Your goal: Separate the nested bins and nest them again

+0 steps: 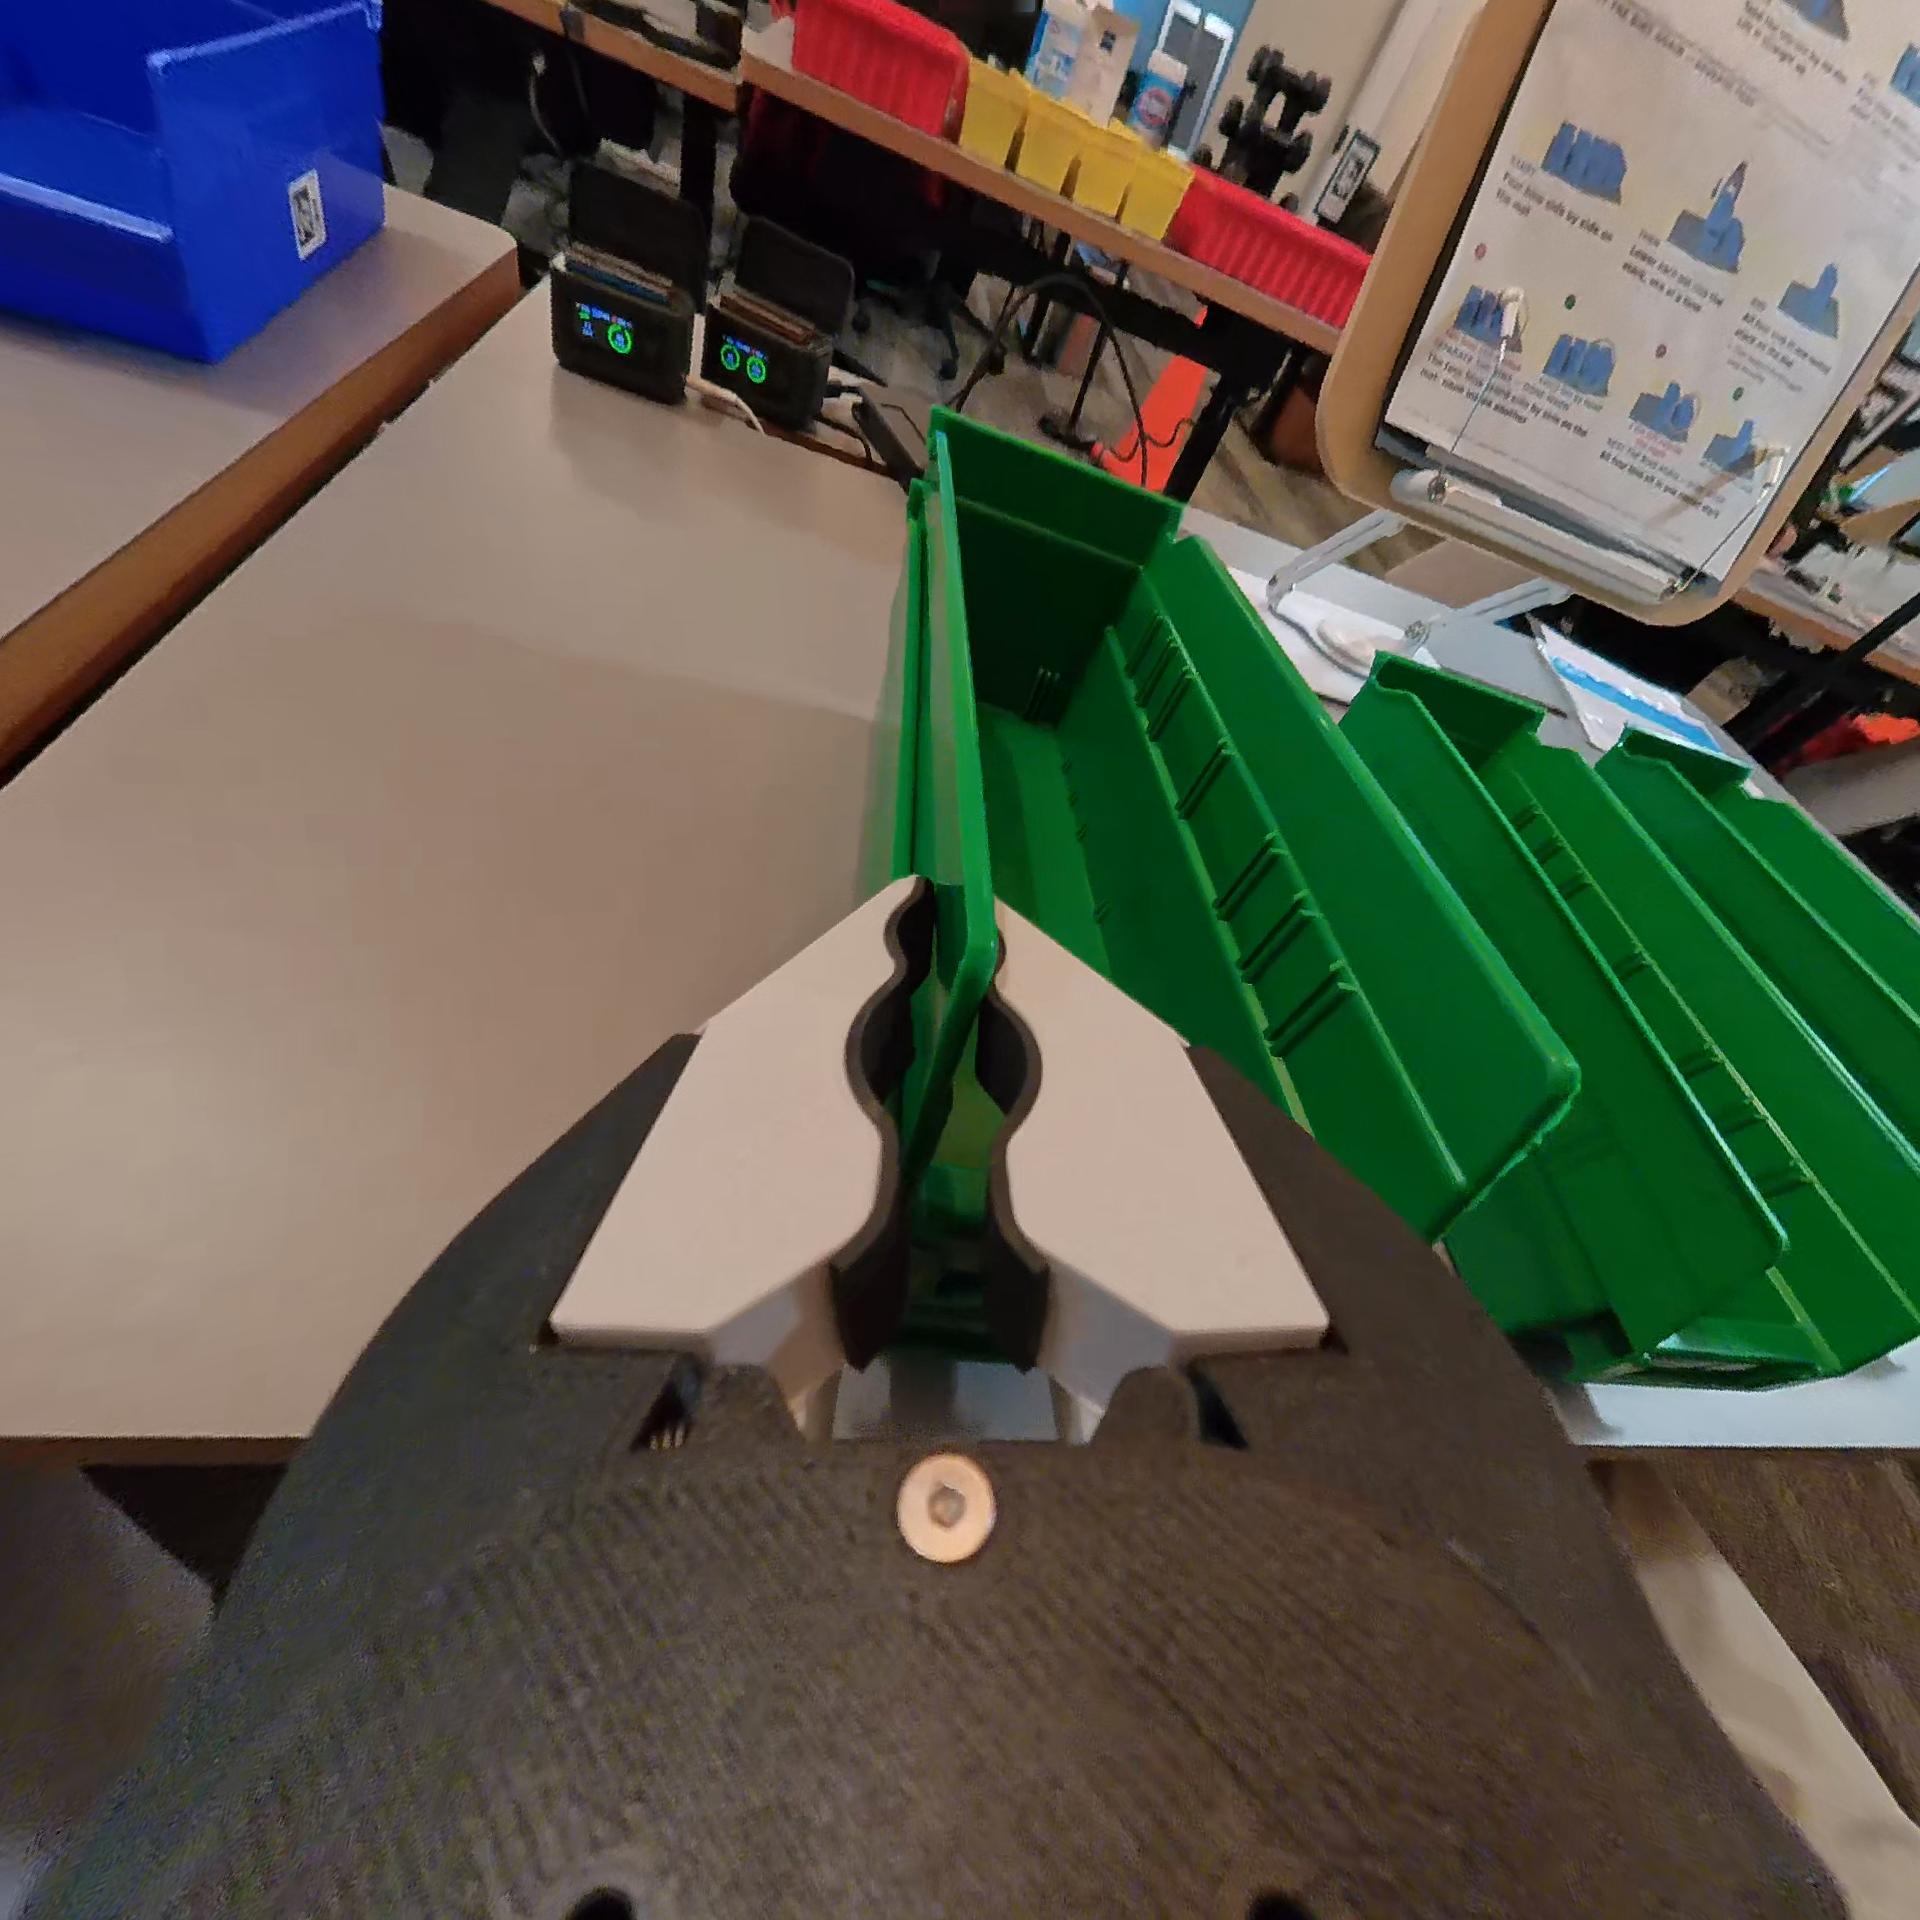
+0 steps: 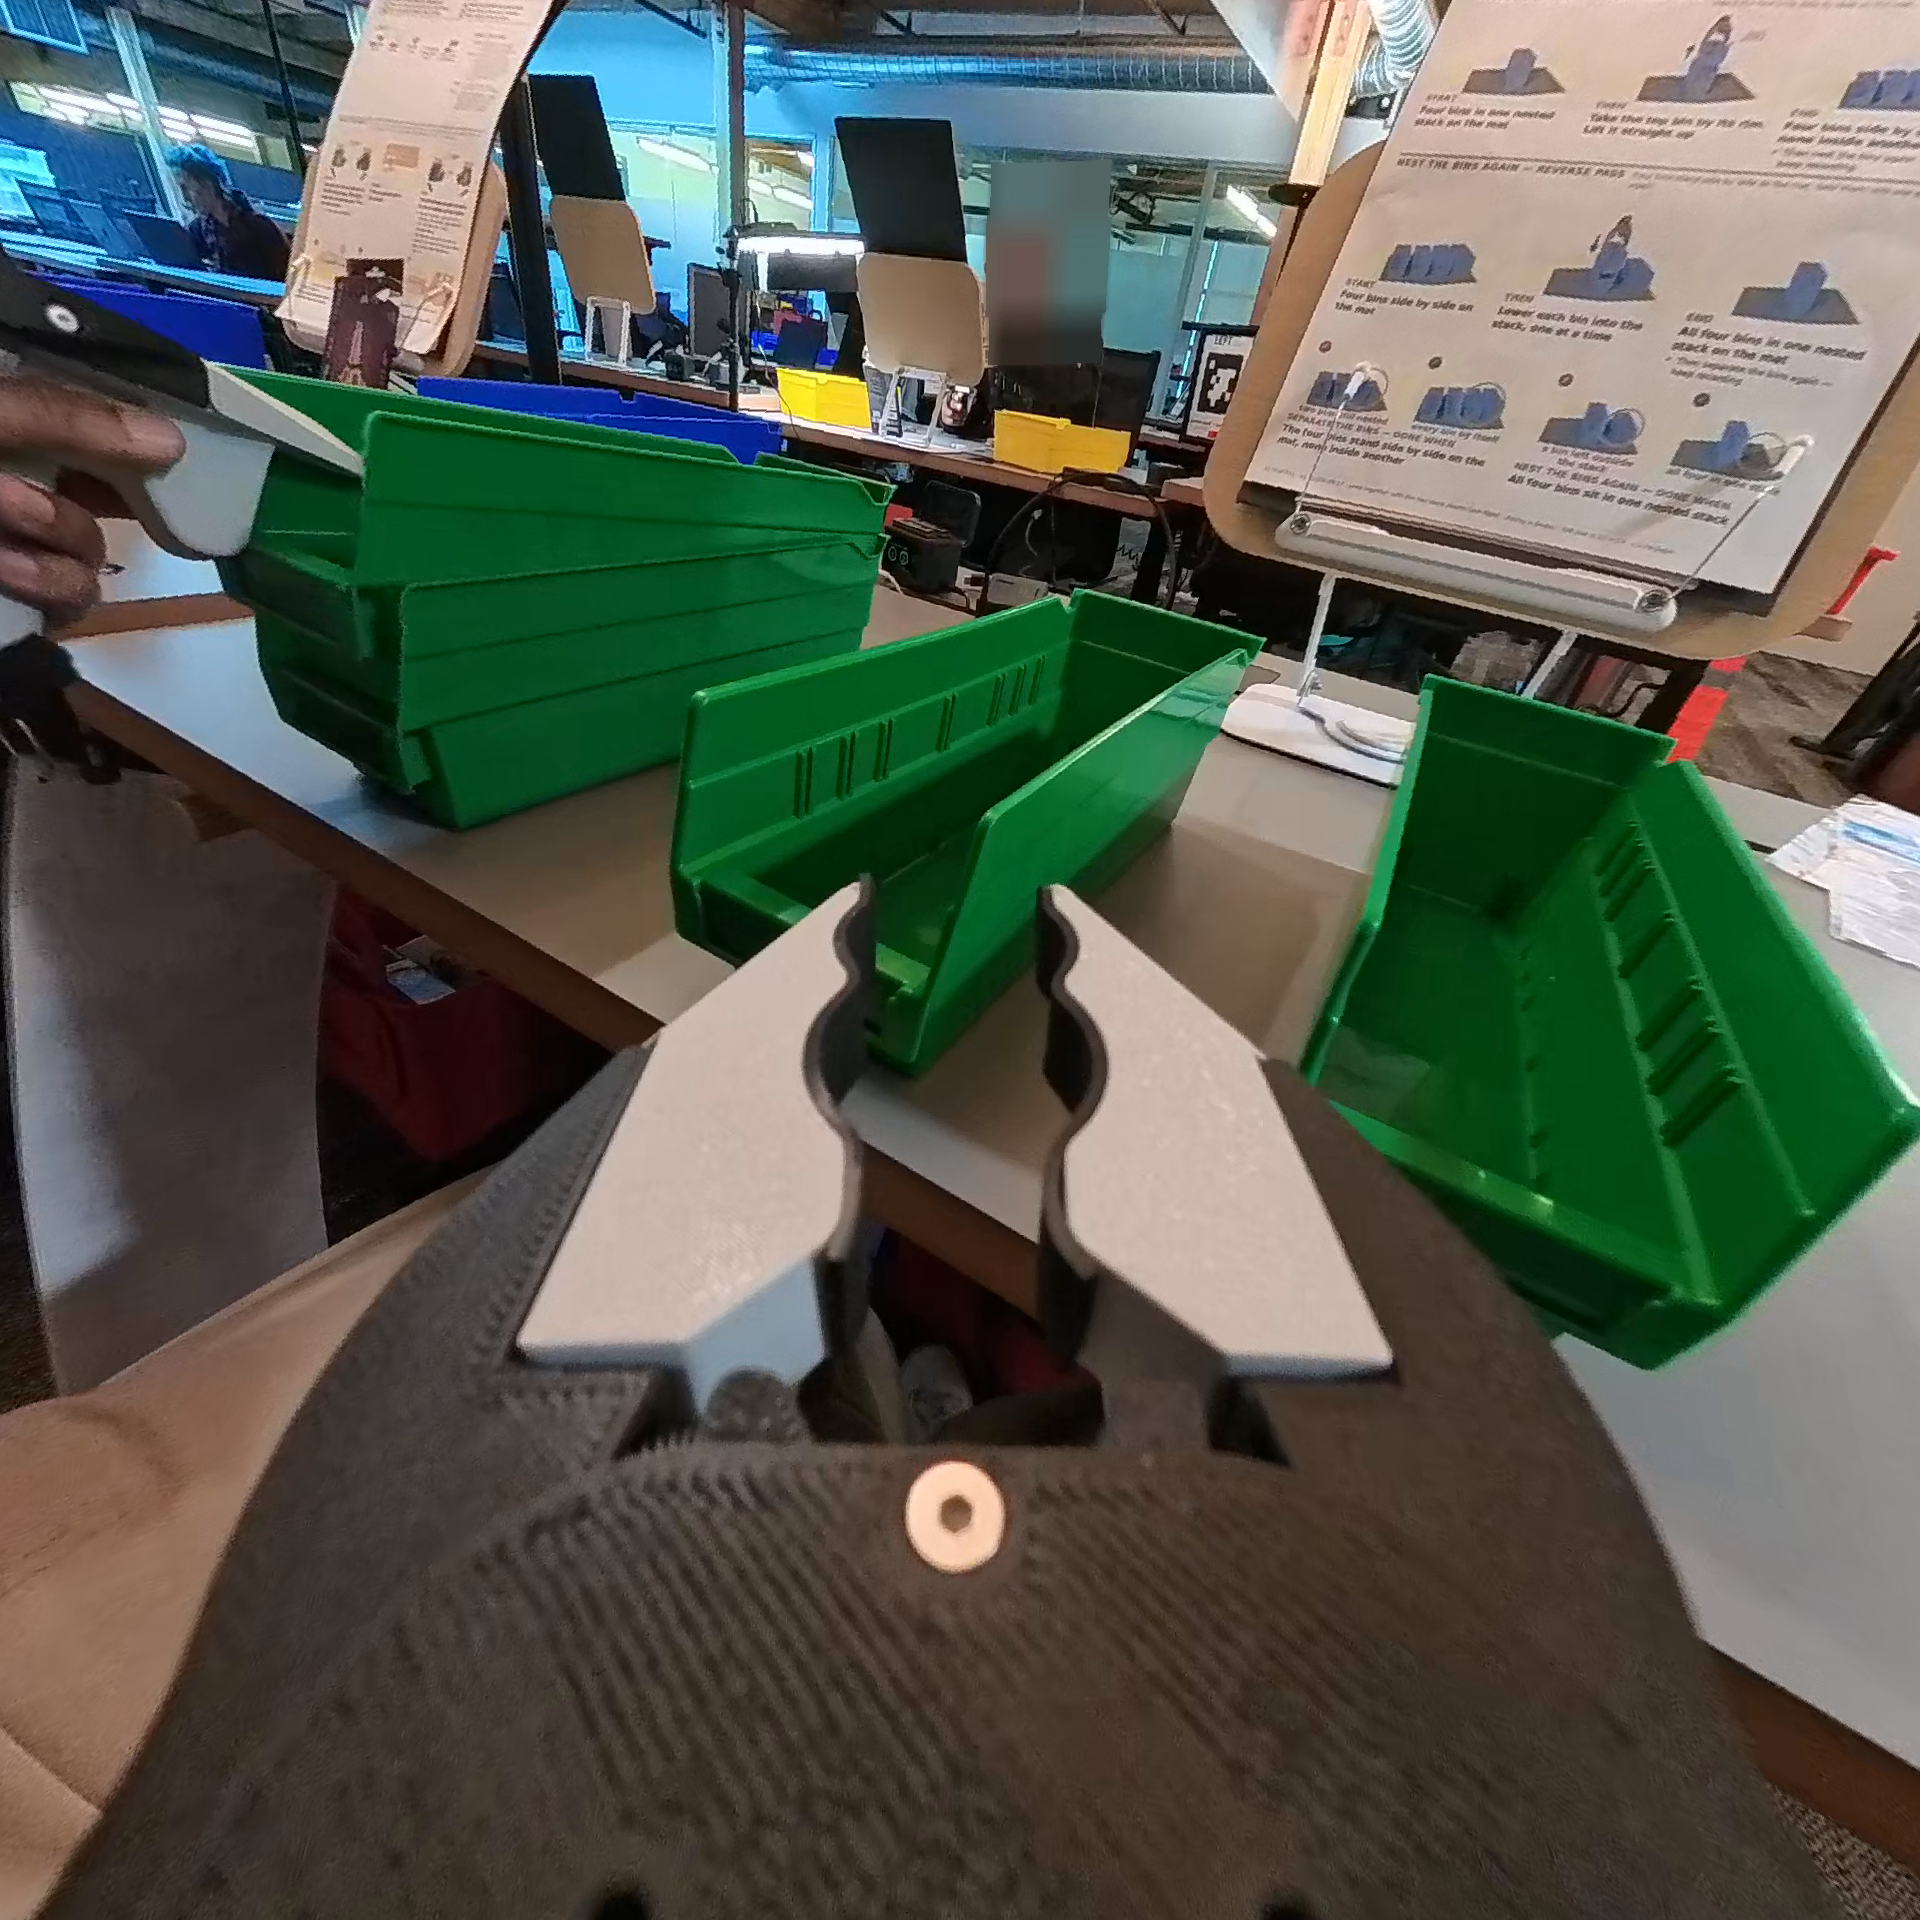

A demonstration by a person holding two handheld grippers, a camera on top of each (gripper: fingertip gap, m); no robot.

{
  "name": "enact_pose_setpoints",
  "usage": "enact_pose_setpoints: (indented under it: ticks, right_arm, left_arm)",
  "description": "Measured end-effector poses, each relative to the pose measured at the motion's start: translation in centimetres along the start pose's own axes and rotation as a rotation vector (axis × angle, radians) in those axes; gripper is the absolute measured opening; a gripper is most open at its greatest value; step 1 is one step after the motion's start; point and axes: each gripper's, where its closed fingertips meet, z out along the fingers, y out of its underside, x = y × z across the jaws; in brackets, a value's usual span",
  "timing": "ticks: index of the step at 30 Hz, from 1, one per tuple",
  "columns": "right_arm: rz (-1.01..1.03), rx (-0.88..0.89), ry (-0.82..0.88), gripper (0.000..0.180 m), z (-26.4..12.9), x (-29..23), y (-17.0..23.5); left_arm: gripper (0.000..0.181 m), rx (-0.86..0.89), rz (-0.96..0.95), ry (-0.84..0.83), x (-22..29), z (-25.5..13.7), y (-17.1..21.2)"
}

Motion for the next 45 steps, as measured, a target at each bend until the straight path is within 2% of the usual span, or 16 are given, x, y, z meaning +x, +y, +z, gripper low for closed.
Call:
enact_pose_setpoints:
  ticks: [9, 14, 22, 29, 45]
  right_arm:
    - [-0.003, -0.003, 0.001, 0.029, 0.0, 0.1, 0.1]
    - [0.005, -0.007, 0.002, 0.029, 0.1, 0.2, 0.2]
    - [0.006, -0.006, 0.001, 0.029, 0.1, 0.2, 0.1]
    - [-0.001, -0.007, -0.002, 0.029, 0.1, 0.0, 0.2]
    - [-0.015, -0.006, -0.002, 0.028, 0.0, -0.1, 0.1]
  left_arm:
    - [0.0, 0.119, -0.044, 0.037, 0.6, -0.2, -0.7]
    - [0.0, 0.209, -0.034, 0.079, 1.6, -1.3, -2.6]
    - [0.001, 0.148, -0.018, 0.022, 0.9, 0.2, -0.4]
    - [0.001, 0.187, 0.034, 0.027, 1.0, 0.3, -0.3]
    - [0.0, 0.137, 0.045, 0.002, 0.4, 1.0, 1.1]
